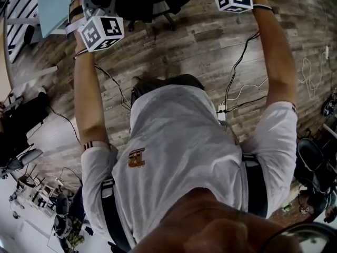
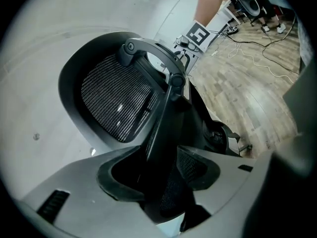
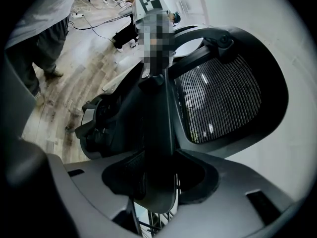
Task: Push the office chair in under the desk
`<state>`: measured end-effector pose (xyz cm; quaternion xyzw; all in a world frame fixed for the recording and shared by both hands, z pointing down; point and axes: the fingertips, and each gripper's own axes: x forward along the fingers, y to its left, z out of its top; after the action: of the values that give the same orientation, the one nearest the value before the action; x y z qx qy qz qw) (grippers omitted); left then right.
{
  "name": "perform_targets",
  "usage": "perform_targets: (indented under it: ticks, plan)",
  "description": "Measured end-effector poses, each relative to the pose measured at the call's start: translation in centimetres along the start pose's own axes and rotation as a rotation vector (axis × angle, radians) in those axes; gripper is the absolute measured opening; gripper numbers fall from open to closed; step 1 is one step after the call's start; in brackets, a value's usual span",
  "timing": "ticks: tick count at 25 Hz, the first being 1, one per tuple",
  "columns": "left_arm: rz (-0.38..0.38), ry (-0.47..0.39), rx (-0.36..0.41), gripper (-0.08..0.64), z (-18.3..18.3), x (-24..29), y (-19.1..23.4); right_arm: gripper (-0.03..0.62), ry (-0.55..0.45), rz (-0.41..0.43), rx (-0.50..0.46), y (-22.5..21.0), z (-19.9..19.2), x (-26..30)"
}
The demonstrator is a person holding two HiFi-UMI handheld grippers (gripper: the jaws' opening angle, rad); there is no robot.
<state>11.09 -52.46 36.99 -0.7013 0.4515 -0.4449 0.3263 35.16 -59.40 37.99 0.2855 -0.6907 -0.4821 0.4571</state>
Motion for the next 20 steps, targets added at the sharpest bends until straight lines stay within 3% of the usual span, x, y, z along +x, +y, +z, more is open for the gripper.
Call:
perform_targets:
  ticks: [13, 20]
  plan:
    - [0.015, 0.006, 0.000, 0.235, 0.9, 2.6, 0.8, 0.199, 0.029, 0.013, 0.000, -0.7, -2.3, 2.4]
    - [-0.014, 0.018, 0.014, 0.235, 1.0, 2.0, 0.9, 0.199, 0.063, 0.037, 0.029, -0.8, -2.1, 2.1]
